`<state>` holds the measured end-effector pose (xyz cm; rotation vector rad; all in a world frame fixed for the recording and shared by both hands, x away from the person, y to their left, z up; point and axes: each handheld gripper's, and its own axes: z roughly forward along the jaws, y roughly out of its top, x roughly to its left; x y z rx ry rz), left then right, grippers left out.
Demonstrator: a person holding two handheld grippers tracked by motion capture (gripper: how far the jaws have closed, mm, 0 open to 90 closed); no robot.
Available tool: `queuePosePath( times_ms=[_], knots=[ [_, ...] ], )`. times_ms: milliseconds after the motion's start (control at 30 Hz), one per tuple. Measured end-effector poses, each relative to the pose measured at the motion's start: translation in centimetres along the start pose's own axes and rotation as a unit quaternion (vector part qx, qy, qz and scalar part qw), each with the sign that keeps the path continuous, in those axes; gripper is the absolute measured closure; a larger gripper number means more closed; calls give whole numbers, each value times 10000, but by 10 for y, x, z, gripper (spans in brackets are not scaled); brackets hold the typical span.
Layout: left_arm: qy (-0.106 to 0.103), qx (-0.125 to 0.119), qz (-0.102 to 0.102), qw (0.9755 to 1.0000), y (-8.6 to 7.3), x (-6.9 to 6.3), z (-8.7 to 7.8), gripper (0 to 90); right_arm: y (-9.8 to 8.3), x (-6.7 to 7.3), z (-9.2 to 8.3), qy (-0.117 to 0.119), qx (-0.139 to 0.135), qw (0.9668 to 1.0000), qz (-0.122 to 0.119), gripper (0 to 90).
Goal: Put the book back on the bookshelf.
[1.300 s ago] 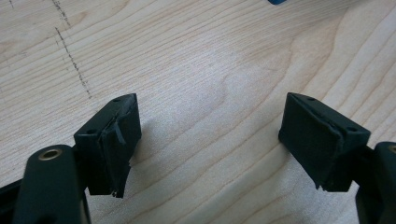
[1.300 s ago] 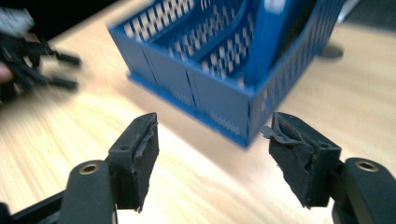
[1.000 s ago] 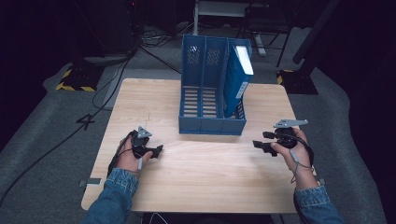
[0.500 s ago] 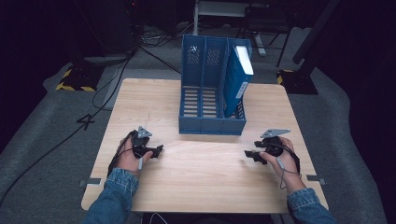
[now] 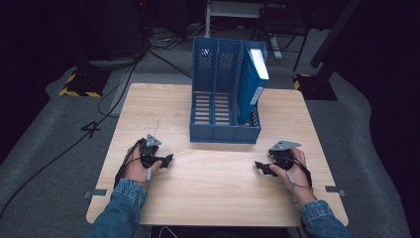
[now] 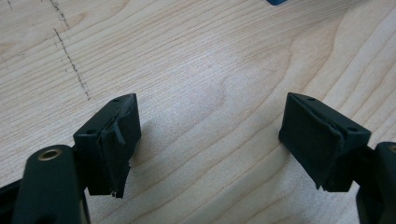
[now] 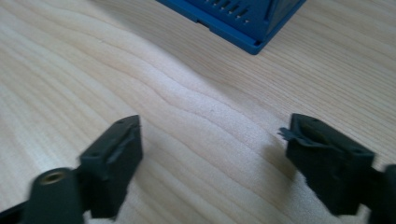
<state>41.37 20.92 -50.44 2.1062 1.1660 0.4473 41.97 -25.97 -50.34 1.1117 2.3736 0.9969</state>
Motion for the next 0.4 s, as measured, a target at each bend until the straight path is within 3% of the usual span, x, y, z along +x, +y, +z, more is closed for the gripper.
queuePosePath(
  times_ms=[33, 67, 400],
  knots=[
    [0, 0, 0, 10000, 0, 0, 0, 206, 0, 0, 0, 0, 0, 10000, 0, 106],
    [0, -4, -6, 10000, 0, 0, 0, 206, 1, 0, 4, 39, -22, 10000, -19, 46],
    [2, 0, 5, 10000, 0, 0, 0, 206, 2, 0, 6, 61, 46, 9999, -68, 4]
  ],
)
